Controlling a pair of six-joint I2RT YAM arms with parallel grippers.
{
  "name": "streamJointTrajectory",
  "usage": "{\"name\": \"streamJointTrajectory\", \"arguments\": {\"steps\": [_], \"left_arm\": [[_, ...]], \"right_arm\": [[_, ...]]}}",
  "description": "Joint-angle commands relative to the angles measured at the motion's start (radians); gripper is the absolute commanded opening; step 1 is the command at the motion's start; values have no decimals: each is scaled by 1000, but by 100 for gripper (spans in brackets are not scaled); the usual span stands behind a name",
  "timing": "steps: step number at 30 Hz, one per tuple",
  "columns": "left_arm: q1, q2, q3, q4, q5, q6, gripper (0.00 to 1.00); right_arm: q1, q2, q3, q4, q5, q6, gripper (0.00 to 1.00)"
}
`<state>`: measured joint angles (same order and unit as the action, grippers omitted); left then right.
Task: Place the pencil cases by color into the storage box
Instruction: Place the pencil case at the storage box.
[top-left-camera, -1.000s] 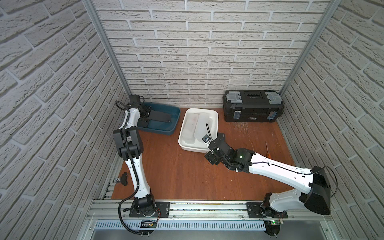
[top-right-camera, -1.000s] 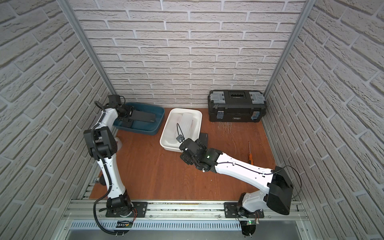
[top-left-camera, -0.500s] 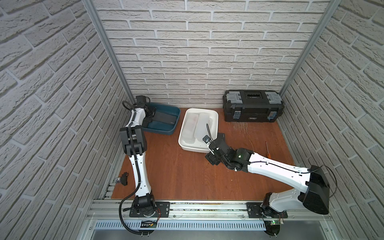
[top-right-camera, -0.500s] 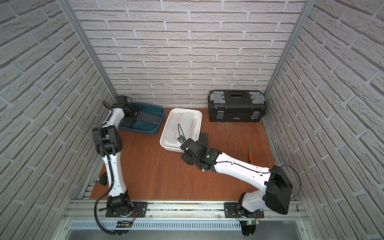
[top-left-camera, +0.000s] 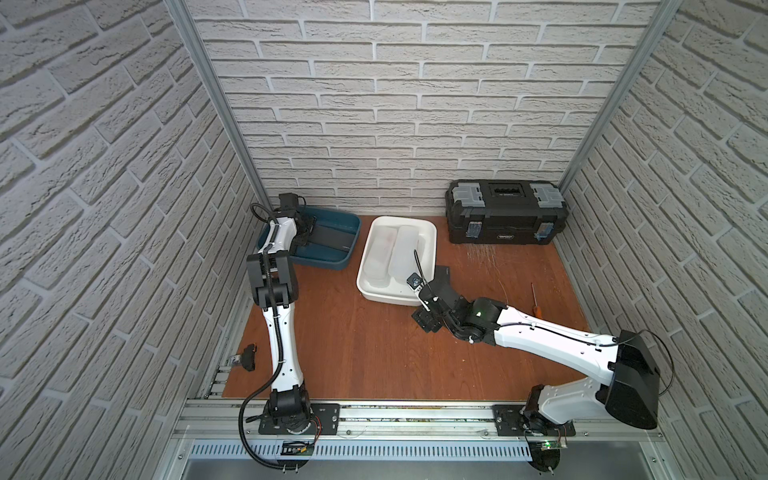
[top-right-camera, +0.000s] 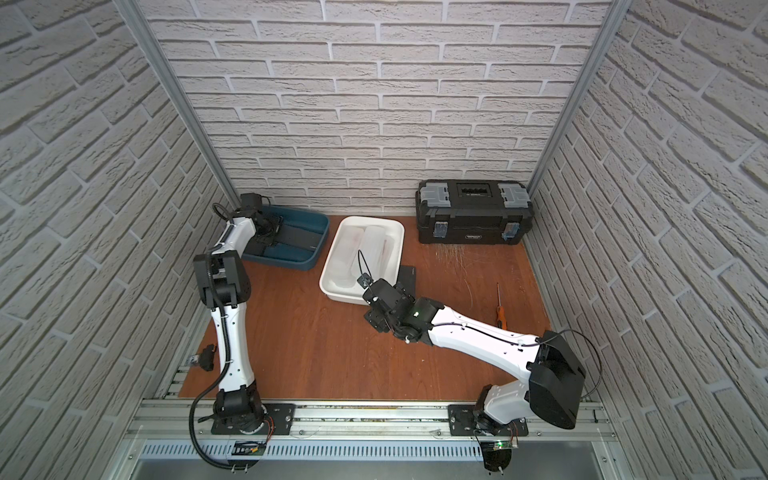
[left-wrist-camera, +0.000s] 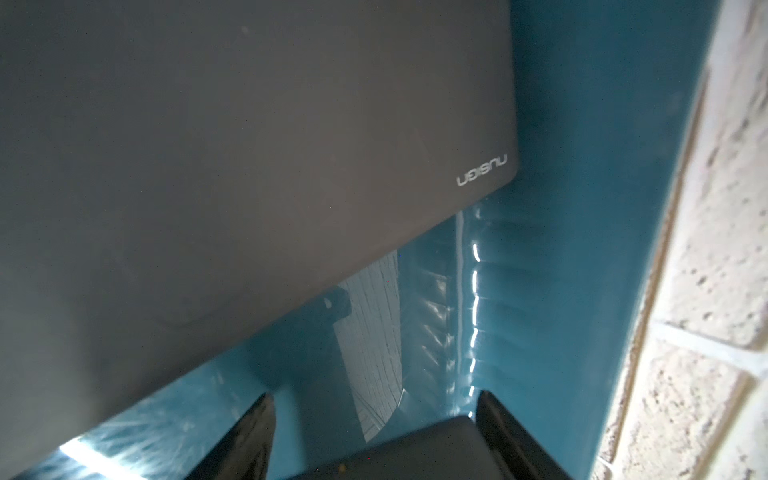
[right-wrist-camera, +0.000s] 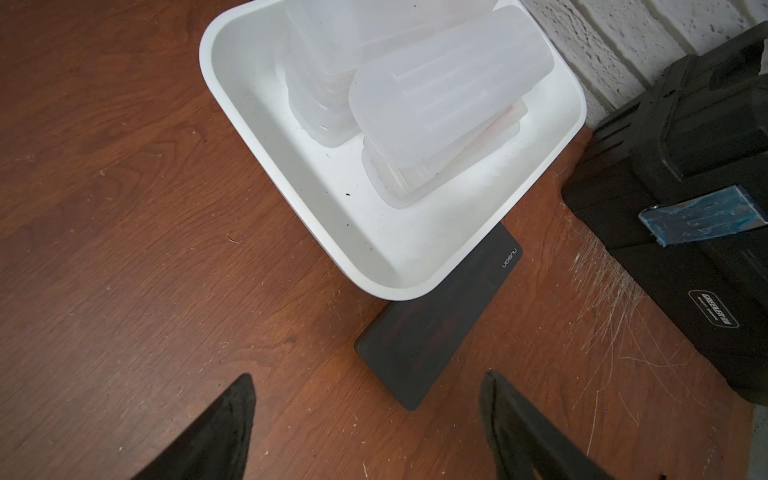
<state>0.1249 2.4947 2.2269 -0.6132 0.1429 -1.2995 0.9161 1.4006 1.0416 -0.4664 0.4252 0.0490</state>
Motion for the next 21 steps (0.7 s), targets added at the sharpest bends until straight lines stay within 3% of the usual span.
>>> {"name": "streamJointTrajectory", "arguments": {"steps": [1,9,19,21], "left_arm": [[-14,42,35,-13,-19,-15,48],[-22,45,26,-12,-34,-8,59],[-41,-59,52,-18,-154,158,98],[-47,-84,69,-39,-185,215,98]], "right_arm": [[-8,-23,-14,30,-5,19,85],[-11,-42,-27,32,-3,24,86],[-32,-60,-29,43,-19,35,90],[-38,-67,-27,43,-25,38,90]]}}
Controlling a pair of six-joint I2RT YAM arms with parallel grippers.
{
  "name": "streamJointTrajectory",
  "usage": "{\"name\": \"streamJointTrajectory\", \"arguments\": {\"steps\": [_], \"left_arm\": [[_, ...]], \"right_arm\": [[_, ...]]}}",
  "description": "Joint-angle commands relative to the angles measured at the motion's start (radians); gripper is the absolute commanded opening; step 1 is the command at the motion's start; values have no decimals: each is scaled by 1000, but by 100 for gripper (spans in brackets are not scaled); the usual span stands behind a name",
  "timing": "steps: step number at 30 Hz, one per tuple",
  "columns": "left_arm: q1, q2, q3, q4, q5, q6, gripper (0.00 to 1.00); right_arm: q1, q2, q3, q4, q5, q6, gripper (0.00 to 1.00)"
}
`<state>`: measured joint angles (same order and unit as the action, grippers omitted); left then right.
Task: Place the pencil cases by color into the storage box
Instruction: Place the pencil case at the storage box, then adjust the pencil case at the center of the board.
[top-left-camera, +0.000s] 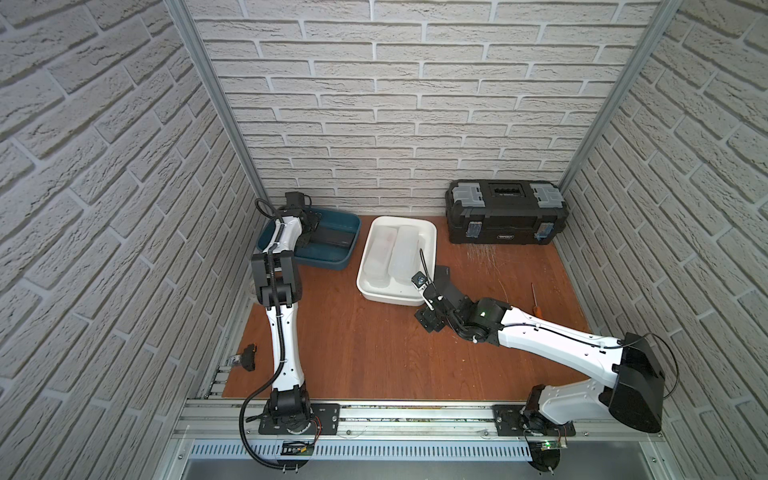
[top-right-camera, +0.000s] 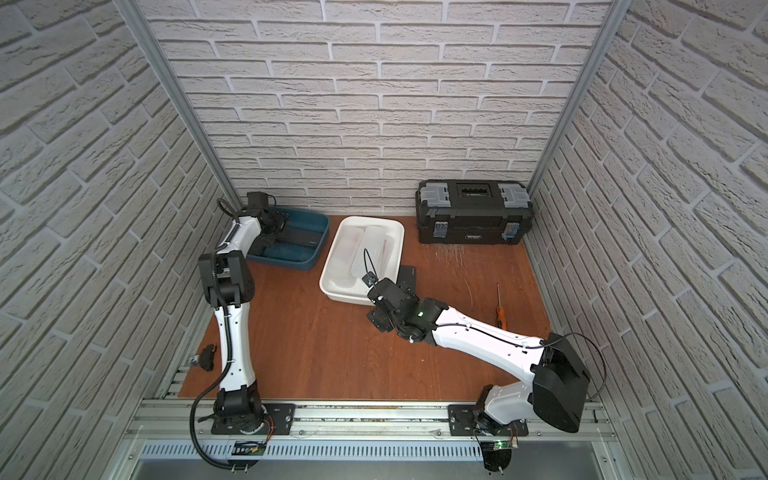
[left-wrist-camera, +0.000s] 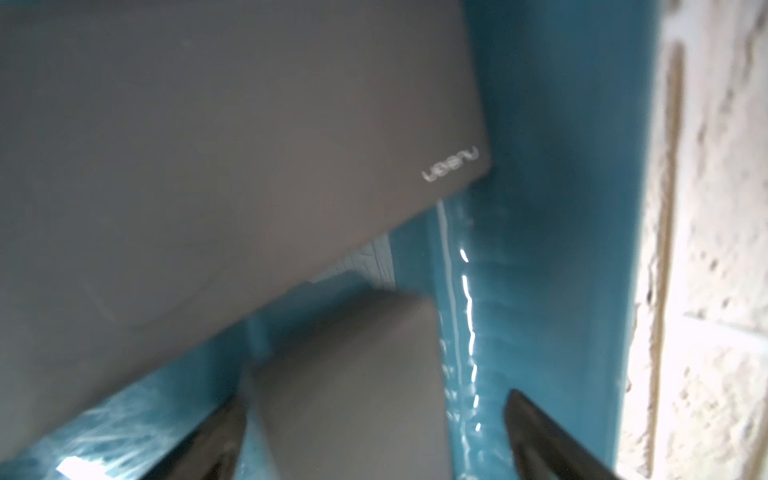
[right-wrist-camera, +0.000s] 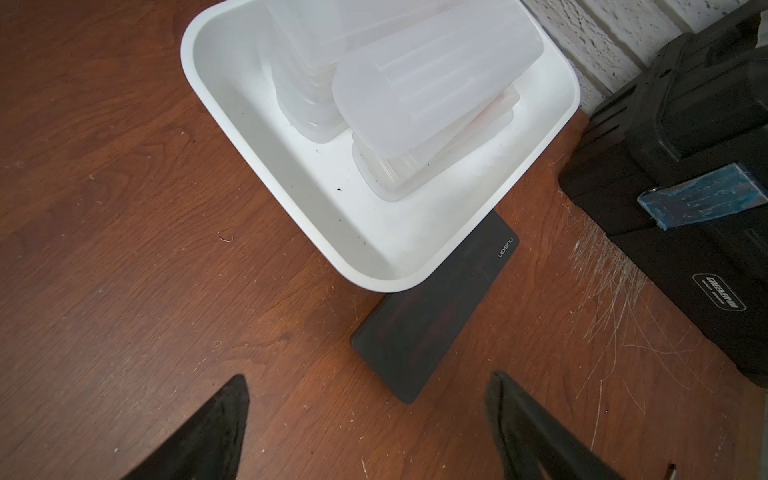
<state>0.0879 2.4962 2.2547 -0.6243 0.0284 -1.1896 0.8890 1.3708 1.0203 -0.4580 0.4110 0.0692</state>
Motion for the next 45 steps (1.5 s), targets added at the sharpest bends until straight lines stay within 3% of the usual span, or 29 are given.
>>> {"name": "streamJointTrajectory", "arguments": {"steps": [1,10,14,18,24,29,36,45], "left_arm": [[-10,-102,40,-28,-77,128,98],[-45,-460,-229,186,-104,422,98],[-122,-672,-384,267,-159,642,98],[-208,-859,-565,342,-146,739,98],[-334,-1096,-831,412,-128,782,98],[-433,-1224,-957,350,-122,778,98],[-552,-1404,-1172,329,-136,751,98],[-671,-1585,-1360,289,-211,710,98]], "right_arm": [[-15,-40,-5,36,-12,20,90],[-147,-73,25,-21,-65,166,91],[-258,-81,20,-61,-133,269,91],[-344,-62,17,-86,-186,364,92],[-430,-17,-76,50,-395,508,92],[-453,-4,-181,185,-483,601,94],[-453,5,-275,263,-478,634,99],[-439,70,-282,288,-425,647,99]]}}
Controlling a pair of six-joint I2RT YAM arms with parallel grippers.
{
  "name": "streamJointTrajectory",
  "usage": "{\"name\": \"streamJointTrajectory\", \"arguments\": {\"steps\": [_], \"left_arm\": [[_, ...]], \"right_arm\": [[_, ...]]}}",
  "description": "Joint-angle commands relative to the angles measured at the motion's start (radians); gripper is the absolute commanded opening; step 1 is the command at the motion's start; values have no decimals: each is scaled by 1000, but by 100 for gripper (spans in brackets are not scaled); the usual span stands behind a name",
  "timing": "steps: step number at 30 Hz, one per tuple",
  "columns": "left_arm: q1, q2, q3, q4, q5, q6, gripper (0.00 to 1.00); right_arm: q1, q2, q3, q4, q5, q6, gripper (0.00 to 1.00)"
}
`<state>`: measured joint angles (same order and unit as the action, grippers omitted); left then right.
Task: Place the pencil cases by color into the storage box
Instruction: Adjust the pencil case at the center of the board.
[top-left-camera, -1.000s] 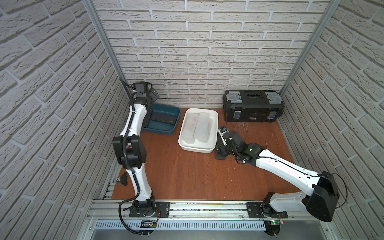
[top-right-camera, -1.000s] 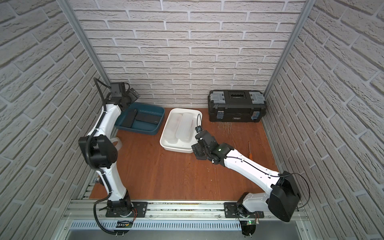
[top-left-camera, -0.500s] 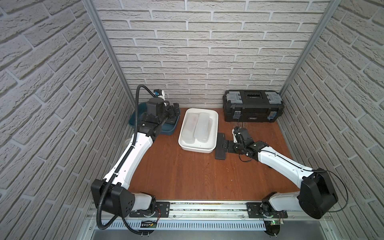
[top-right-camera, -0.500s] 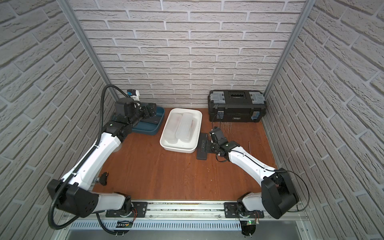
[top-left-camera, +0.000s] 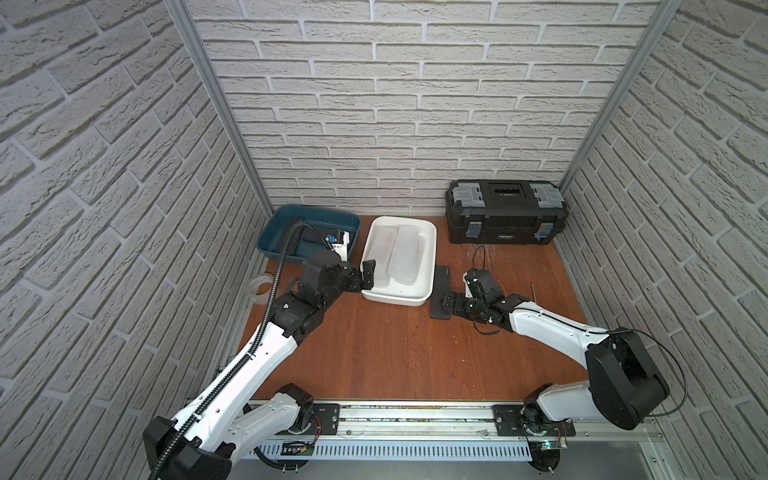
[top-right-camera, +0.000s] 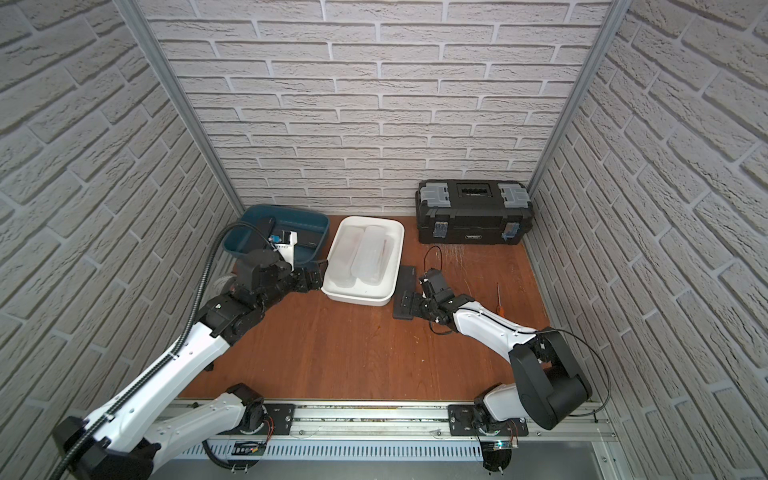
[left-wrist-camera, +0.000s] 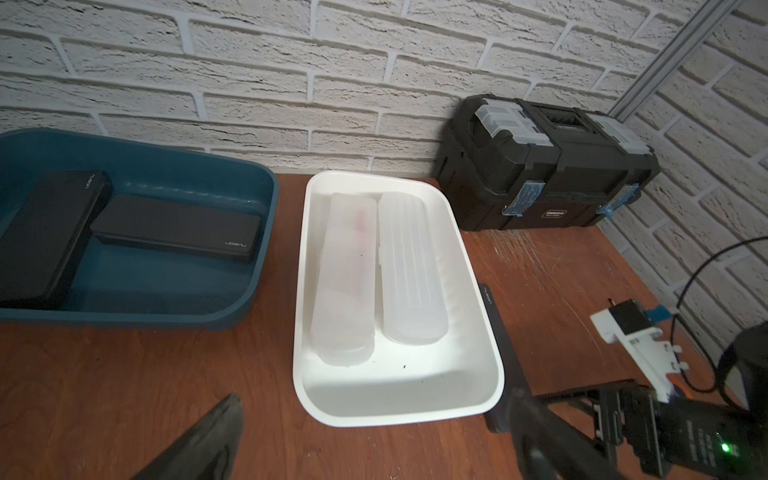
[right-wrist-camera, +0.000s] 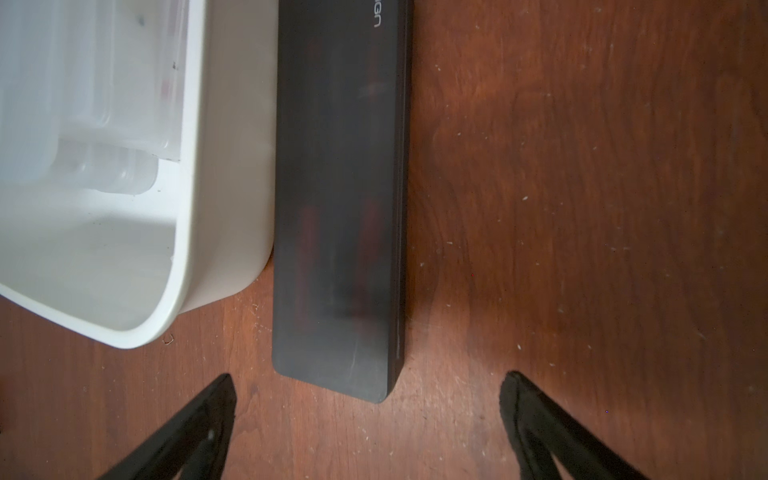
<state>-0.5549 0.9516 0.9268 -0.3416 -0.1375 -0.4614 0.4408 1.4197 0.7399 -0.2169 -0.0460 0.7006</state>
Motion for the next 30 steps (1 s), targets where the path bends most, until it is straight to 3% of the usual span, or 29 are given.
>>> {"name": "streamJointTrajectory", "arguments": {"steps": [1,5,16,30], "left_arm": [[-37,-50,-43,3,-50,-18,98],[-57,-80,-68,-8,-60,-24,98],[-68,-88,-76,-4,-45,-22,98],[-68,-94,-105,9,-39,-38,98]], "right_arm": [[13,30,4,43,42,14,99],[48,81,48,13,106,-5,99],[90,158,98,30,128,10,99],[153,292,257,-158,281,6,100]]}}
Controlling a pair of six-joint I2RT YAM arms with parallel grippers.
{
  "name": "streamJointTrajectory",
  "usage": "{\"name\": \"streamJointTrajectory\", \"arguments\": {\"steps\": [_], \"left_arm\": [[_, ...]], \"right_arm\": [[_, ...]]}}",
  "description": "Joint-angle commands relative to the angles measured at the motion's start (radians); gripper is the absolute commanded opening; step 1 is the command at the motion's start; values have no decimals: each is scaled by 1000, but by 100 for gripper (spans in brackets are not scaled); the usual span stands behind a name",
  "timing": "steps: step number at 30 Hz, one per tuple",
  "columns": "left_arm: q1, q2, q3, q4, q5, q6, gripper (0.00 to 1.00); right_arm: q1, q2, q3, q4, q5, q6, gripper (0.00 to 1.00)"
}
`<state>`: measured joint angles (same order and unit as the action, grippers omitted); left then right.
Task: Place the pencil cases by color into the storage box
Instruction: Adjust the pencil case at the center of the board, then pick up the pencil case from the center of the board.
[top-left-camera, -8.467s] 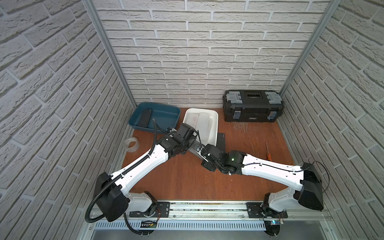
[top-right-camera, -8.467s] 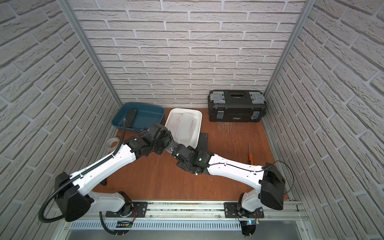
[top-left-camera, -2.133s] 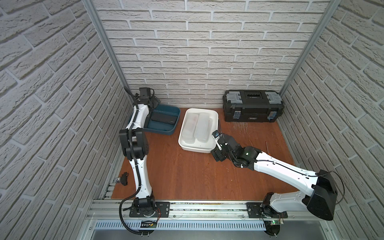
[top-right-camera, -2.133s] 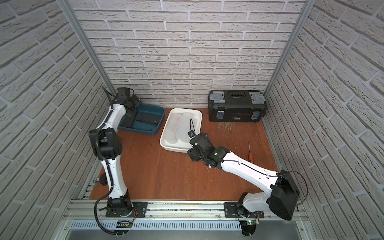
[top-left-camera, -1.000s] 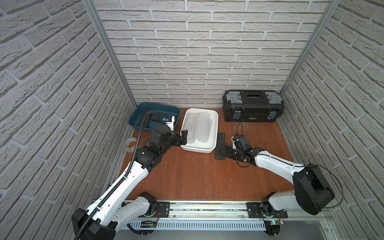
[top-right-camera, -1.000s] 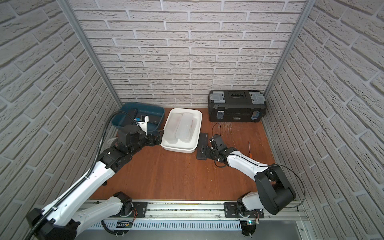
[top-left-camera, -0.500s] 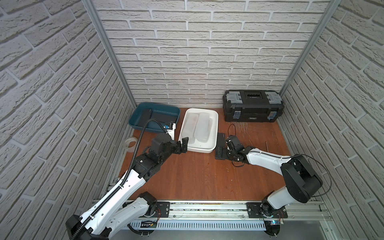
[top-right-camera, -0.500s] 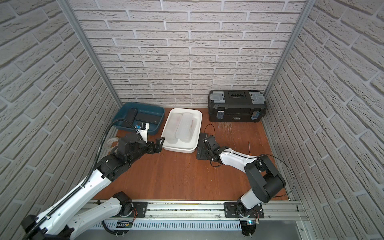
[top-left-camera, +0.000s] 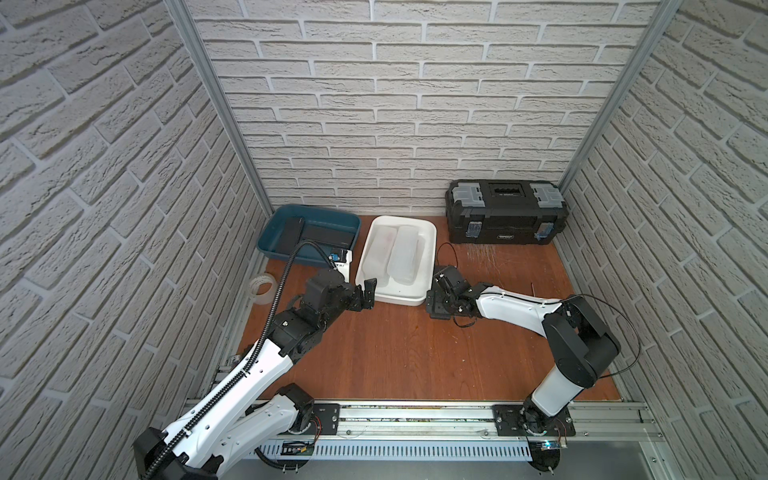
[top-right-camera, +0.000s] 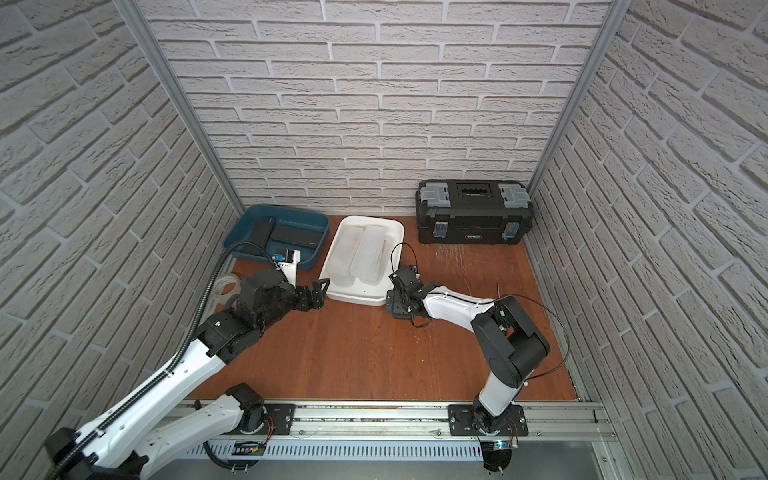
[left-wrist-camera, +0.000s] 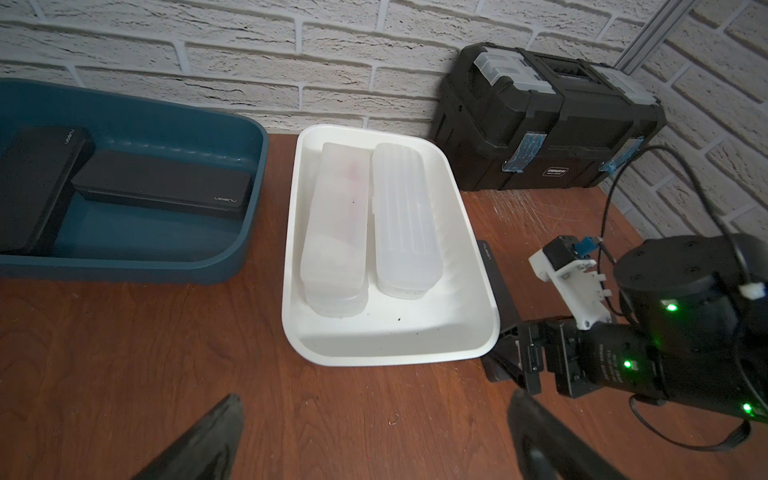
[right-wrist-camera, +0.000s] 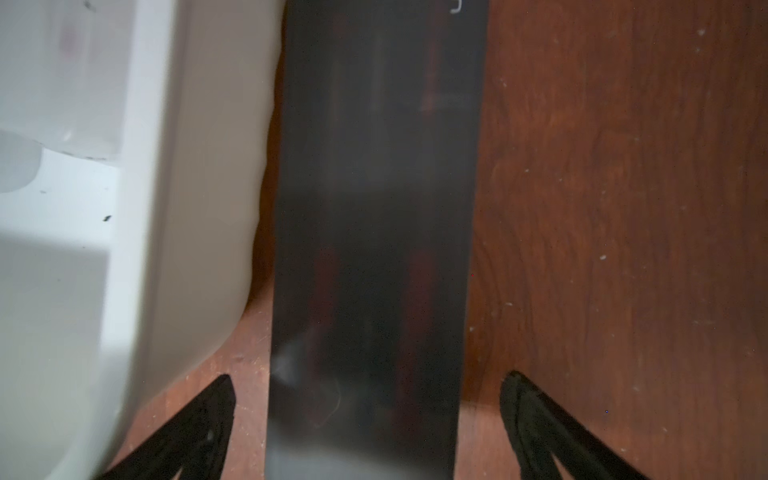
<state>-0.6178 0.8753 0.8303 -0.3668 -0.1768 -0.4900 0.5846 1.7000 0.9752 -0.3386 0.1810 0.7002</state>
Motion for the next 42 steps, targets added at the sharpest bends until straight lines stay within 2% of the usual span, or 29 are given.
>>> {"name": "streamJointTrajectory", "arguments": {"steps": [1,7,12,16,20,23,25,28,30,34,37,42], "left_arm": [[-6,-19,-9,34,1,-8,98],[-5,-23,-11,33,5,-9,98],[-6,-31,-8,29,11,-10,98],[-5,-26,-6,38,19,-9,98],[-5,-6,-6,53,35,-13,98],[-5,1,-8,57,46,-18,98],[-6,-1,-9,60,46,-20,98],[-5,-3,-13,60,49,-22,98],[-5,-2,-13,60,52,-24,98],[-5,3,-15,61,59,-25,98],[-5,10,-16,66,63,-25,98],[-7,31,-9,78,82,-30,98]], "right_arm": [[10,19,23,-39,55,8,100],[14,49,26,-65,95,21,97],[14,-23,-50,-67,124,18,92],[13,-91,-111,-33,94,-60,85],[12,-116,-128,-50,72,-174,72],[16,-157,-164,-62,68,-194,63],[15,-194,-197,-65,64,-199,61],[18,-266,-237,-85,78,-187,68],[18,-318,-248,-83,62,-188,82],[18,-351,-164,-192,99,-207,89],[15,-314,-102,-223,93,-265,94],[-16,-159,3,-229,56,-342,97]]}}
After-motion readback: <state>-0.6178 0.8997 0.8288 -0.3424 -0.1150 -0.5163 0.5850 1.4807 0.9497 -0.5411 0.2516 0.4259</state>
